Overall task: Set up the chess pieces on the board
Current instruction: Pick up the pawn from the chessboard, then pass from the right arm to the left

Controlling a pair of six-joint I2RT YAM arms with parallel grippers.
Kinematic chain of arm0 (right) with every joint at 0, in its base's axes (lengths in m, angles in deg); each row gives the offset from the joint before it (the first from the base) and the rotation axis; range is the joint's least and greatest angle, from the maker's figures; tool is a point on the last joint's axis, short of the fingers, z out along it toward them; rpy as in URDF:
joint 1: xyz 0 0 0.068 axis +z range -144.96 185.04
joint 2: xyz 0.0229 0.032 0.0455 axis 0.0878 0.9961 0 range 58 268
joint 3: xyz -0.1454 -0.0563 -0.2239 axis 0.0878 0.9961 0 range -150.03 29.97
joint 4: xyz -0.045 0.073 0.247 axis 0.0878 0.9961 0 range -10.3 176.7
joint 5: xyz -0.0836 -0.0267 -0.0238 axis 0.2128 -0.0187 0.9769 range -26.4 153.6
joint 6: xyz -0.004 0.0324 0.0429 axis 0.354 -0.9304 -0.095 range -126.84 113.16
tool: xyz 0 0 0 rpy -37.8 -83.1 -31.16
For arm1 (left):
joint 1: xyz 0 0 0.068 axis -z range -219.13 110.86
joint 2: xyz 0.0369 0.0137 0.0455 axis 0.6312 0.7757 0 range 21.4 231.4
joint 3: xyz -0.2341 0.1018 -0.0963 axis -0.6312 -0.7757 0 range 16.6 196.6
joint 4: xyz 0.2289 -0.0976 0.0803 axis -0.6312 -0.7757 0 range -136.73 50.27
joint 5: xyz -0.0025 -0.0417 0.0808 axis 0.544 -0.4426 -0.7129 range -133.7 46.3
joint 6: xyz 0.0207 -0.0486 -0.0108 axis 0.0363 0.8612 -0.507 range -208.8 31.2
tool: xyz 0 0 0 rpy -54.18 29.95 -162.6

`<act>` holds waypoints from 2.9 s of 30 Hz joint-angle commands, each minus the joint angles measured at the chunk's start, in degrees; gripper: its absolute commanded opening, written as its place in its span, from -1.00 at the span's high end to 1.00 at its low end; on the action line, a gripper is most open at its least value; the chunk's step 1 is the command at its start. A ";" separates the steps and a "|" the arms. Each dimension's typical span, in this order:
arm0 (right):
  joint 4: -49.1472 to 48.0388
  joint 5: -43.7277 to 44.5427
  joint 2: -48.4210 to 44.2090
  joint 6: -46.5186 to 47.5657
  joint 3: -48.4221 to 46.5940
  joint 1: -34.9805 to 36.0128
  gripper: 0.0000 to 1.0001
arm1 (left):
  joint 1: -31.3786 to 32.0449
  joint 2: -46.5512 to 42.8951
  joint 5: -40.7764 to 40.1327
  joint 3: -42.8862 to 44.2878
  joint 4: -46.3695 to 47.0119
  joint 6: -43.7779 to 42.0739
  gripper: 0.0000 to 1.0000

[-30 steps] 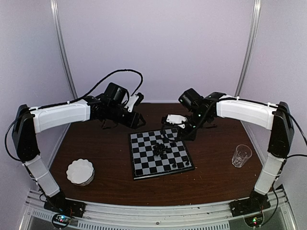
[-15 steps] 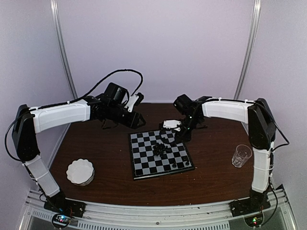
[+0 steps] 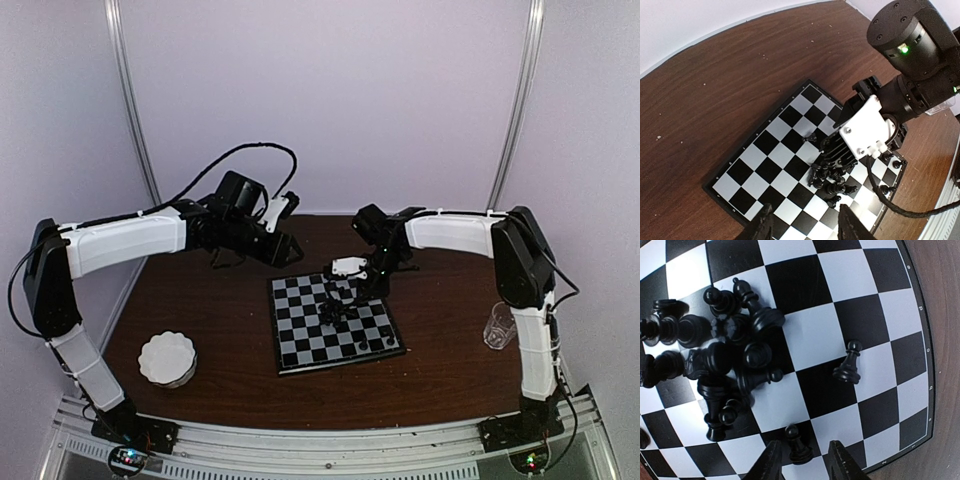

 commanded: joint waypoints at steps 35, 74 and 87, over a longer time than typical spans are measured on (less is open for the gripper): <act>-0.32 -18.91 -17.12 -17.32 8.11 -2.91 0.87 | -0.22 -3.67 11.95 -6.38 15.97 5.10 0.12; -0.93 -27.21 -20.87 -25.86 3.99 1.63 0.86 | 3.25 4.69 32.38 -9.27 36.53 26.28 0.44; -1.61 -27.71 -21.13 -27.05 4.00 1.64 0.86 | 3.25 5.20 32.07 -8.71 34.81 26.26 0.49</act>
